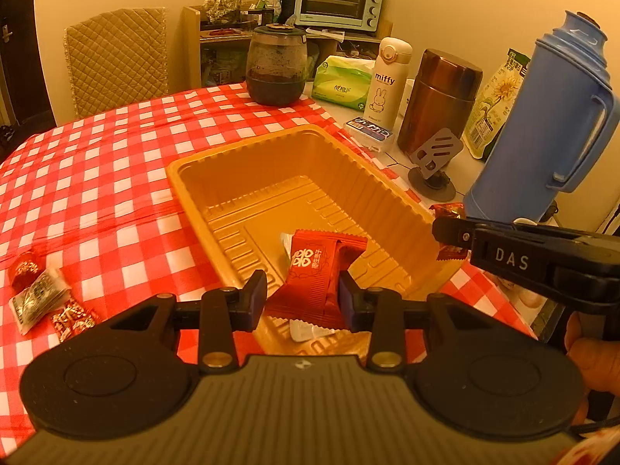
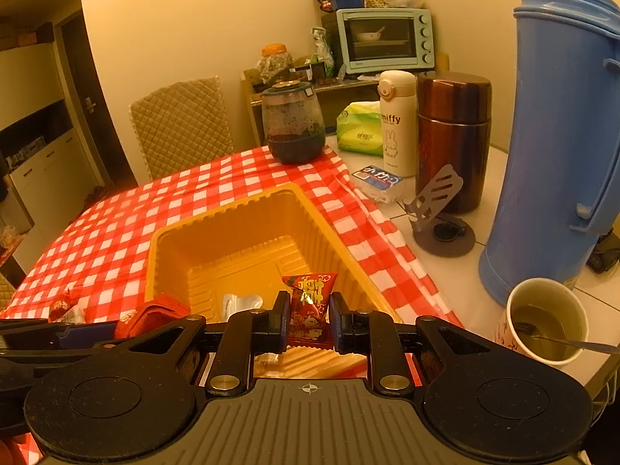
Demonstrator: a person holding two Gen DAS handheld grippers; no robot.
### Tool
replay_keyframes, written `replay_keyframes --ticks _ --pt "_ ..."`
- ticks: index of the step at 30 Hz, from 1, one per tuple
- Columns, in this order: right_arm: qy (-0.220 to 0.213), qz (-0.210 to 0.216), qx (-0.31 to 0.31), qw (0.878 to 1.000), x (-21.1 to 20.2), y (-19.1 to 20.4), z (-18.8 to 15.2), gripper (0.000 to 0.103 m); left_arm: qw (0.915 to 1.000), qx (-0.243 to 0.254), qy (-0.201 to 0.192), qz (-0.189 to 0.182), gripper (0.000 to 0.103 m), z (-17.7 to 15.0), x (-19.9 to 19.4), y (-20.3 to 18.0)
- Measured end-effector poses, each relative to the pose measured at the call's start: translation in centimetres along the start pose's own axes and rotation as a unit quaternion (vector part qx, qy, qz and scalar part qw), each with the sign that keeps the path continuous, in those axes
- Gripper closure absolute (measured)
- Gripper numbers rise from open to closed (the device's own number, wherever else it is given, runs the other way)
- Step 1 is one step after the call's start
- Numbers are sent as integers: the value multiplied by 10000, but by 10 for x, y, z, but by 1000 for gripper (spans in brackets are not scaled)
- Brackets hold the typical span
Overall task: Organize snacks
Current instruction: 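Lower both packets into the orange tray and open both grippers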
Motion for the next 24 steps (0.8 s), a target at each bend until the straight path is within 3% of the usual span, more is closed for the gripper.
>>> replay_keyframes --ticks 5,7,24 --pt "-1 -42 55 10000 3 -6 2 82 9999 -45 -8 -91 67 3 13 -2" --pt "2 -58 73 10000 4 -8 2 82 9999 -58 57 -130 56 2 21 0" --pt "88 256 105 9996 11 3 -1 81 9989 -422 16 208 56 -20 -7 42"
Point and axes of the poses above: each gripper's, at about its wrist camera, not at the fingertips, and x roughly the way its jaws point, y to its left, z to its top, the point moved 5 cm from there along x, roughly the way its jaws point, and after that the axes turned 5 degrees about z, right-handed, at the moved point
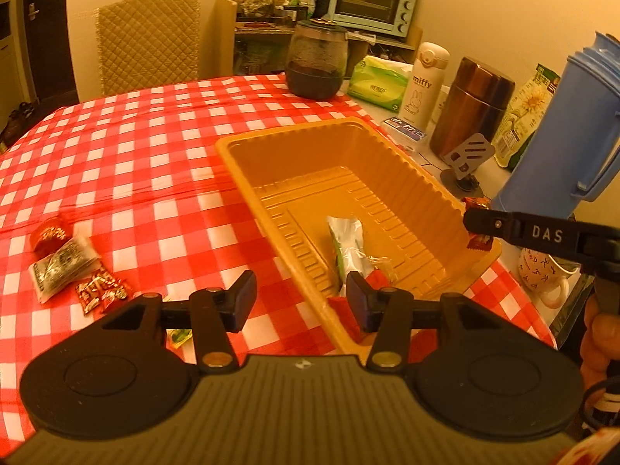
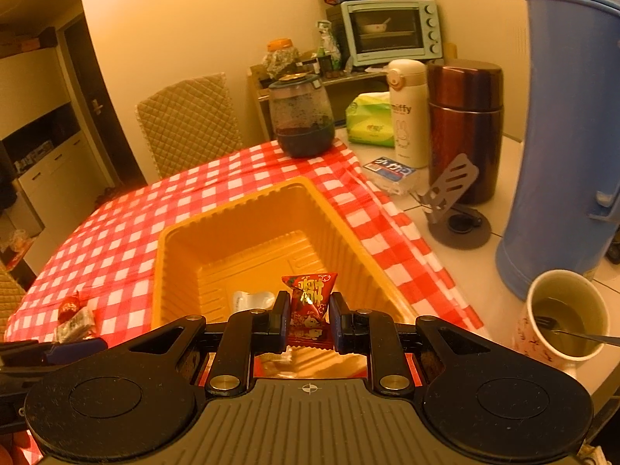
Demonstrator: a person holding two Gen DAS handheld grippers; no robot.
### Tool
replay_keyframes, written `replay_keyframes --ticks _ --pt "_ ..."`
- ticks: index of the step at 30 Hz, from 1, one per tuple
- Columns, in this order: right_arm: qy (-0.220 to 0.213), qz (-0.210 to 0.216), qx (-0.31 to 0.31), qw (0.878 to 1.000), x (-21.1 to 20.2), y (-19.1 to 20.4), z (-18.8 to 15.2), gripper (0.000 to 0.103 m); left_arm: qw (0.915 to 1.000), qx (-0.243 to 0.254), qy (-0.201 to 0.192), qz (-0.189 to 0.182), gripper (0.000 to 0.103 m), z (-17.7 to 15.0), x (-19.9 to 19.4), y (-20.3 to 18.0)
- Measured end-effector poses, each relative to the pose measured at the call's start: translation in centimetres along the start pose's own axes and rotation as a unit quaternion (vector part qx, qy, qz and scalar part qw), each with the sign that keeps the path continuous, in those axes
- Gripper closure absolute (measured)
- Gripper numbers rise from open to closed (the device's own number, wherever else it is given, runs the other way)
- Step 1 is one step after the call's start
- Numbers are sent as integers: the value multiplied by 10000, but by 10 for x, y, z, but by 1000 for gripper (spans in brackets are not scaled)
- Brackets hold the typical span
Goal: Organize snacks
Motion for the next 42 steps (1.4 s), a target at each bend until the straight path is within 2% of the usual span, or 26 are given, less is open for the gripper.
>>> replay_keyframes --ticks 5,6,7,8,9,21,32,42 --pt "-46 227 124 9997 7 4 3 81 10000 -58 -24 19 56 -3 -6 5" --pt "-25 331 208 9992 9 3 3 72 10000 -51 -25 29 56 -4 -7 6" --pt "-13 361 302 9989 9 2 4 59 10000 -33 -34 48 56 -5 -8 6" --pt "-43 351 383 9986 9 0 4 32 10000 -11 -44 72 56 -6 -10 7" --pt "-119 358 447 9983 6 -2 4 28 9999 6 -52 91 56 -7 -11 8" --pt "-79 134 586 9982 -35 1 -15 28 9995 -110 -78 277 56 -23 -42 24" --pt "-113 270 359 9989 -81 45 -34 28 9980 -261 -209 544 52 -43 -93 53" --pt "-33 510 25 9987 -97 87 -50 28 9941 -565 -322 870 49 -65 -131 94"
Point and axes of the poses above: each gripper's, at about its wrist camera, not at the fingertips, and x roughly the way its jaws point, y to its left, z to its top, the point moved 5 cm from there along x, roughly the way its jaws point, and after that the axes turned 5 degrees about z, right-handed, at the moved point
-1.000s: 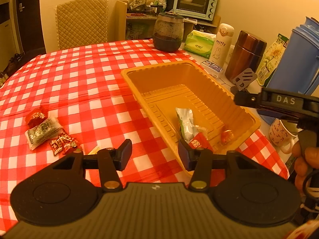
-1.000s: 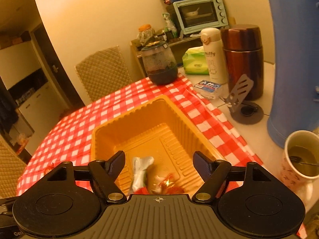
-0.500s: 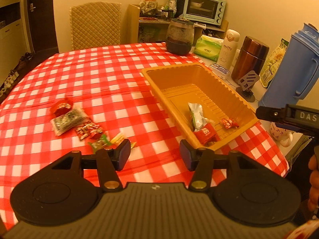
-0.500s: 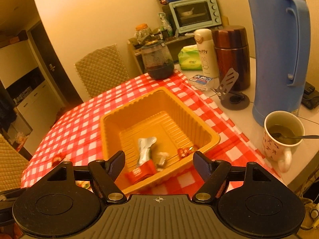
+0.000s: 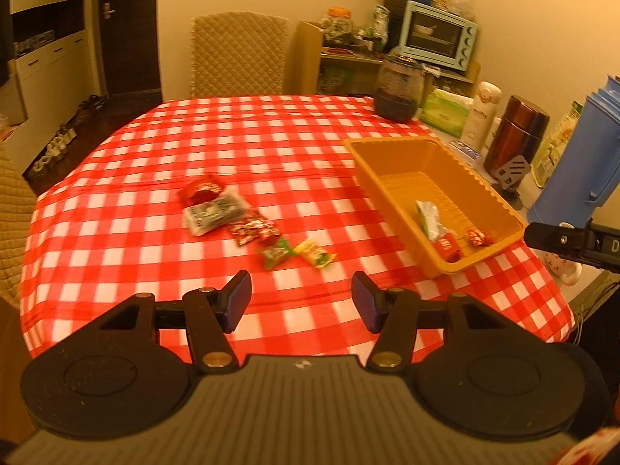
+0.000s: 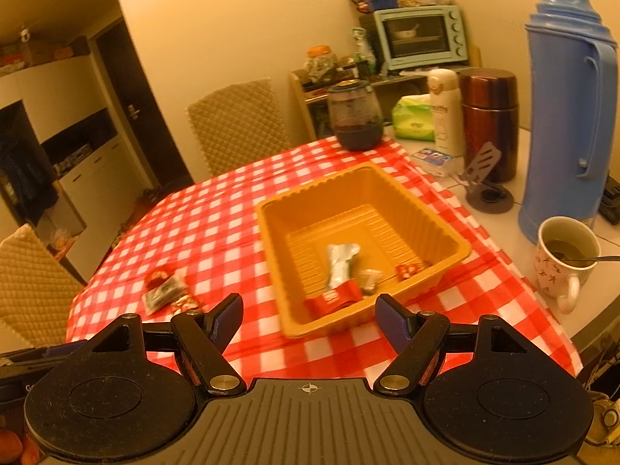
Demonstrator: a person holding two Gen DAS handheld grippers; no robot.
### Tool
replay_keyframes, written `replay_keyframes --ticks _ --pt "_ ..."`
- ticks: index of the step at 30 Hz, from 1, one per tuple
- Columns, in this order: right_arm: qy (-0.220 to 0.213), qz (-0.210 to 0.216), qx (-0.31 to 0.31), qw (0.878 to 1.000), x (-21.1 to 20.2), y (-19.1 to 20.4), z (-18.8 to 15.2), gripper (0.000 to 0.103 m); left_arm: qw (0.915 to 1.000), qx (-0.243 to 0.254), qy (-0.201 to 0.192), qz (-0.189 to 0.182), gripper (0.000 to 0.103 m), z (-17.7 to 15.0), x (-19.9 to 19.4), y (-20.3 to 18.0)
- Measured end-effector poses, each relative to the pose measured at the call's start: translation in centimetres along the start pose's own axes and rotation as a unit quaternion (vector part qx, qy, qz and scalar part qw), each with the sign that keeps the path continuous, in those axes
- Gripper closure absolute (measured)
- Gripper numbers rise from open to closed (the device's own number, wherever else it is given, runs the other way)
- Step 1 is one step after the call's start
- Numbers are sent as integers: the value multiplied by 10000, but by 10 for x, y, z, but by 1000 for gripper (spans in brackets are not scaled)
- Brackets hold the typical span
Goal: Organize snacks
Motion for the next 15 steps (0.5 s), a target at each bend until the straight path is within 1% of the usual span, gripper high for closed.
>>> replay_keyframes --ticks 7,15 --pt "69 156 -240 9996 0 27 -7 28 9997 -173 -41 166 48 -6 -12 26" --pt "141 226 -477 9985 1 48 -16 28 9993 -276 -44 230 48 -12 -21 43"
Point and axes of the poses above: each gripper's, at about its wrist camera, not at the fingertips, and x roughly the way its jaws point, y to its left, z to its top, the point moved 5 cm from there along x, roughly the way its jaws point, and after that the axes turned 5 degrees about z, right-handed, at the moved point
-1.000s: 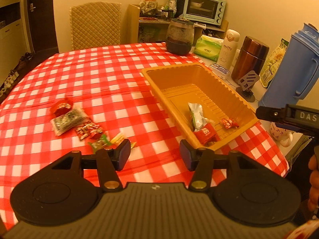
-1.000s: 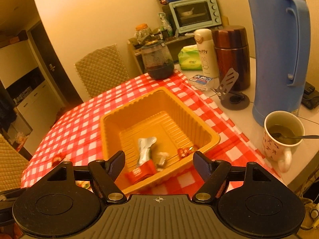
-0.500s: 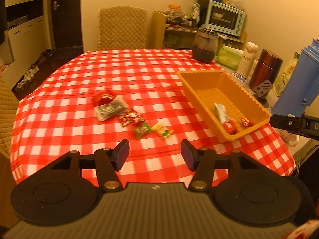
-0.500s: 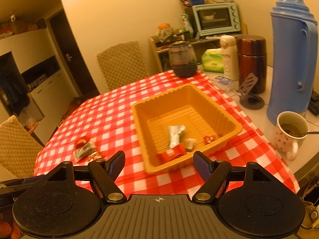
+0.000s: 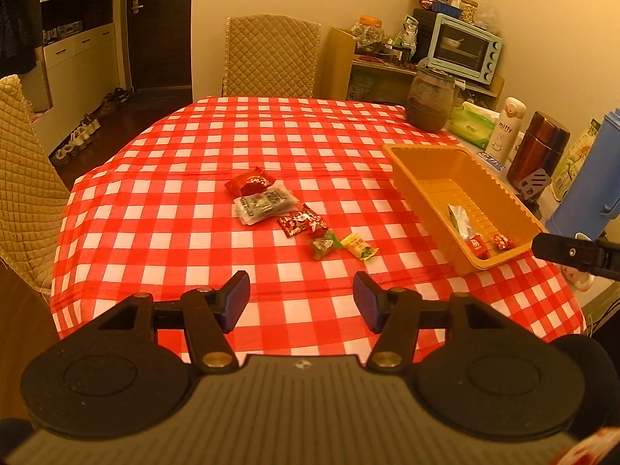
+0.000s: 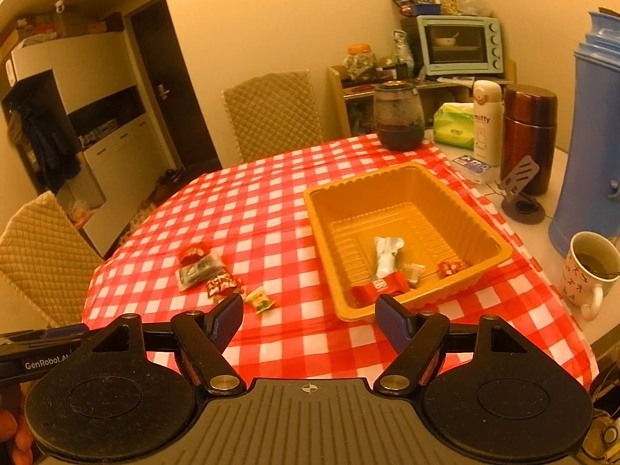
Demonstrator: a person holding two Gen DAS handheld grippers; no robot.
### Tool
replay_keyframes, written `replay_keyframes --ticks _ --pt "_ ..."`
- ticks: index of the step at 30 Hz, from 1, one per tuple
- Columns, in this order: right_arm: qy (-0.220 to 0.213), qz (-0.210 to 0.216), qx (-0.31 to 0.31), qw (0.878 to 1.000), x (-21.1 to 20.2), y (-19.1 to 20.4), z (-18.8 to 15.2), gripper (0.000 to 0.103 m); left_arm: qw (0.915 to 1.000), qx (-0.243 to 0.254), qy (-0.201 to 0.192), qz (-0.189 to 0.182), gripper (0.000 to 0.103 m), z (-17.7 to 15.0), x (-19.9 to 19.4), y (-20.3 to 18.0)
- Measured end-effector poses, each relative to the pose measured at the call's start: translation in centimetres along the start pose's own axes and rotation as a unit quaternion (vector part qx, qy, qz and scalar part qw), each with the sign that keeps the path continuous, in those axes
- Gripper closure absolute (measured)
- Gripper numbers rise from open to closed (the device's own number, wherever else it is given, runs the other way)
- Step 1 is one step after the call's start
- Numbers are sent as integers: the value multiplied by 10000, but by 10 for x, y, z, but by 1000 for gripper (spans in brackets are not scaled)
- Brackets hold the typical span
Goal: Organize snacks
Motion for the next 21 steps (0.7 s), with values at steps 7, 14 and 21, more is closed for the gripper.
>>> replay_keyframes --ticks 7,14,21 --pt "82 30 -166 9998 8 13 -3 28 10000 -63 20 29 47 -1 1 11" --pt "175 43 -269 9995 24 20 -7 28 9999 -36 119 26 47 -2 16 17" --pt "278 120 -450 9985 56 30 -11 29 9996 92 276 21 47 2 42 25"
Point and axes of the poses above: each gripper's, at about its wrist camera, not at the fingertips, and x roughly the way its jaws point, y to its left, z to its top, the point moved 5 cm from there along x, roughly the way its jaws point, and after that the axes turned 5 degrees about z, right-handed, at the moved point
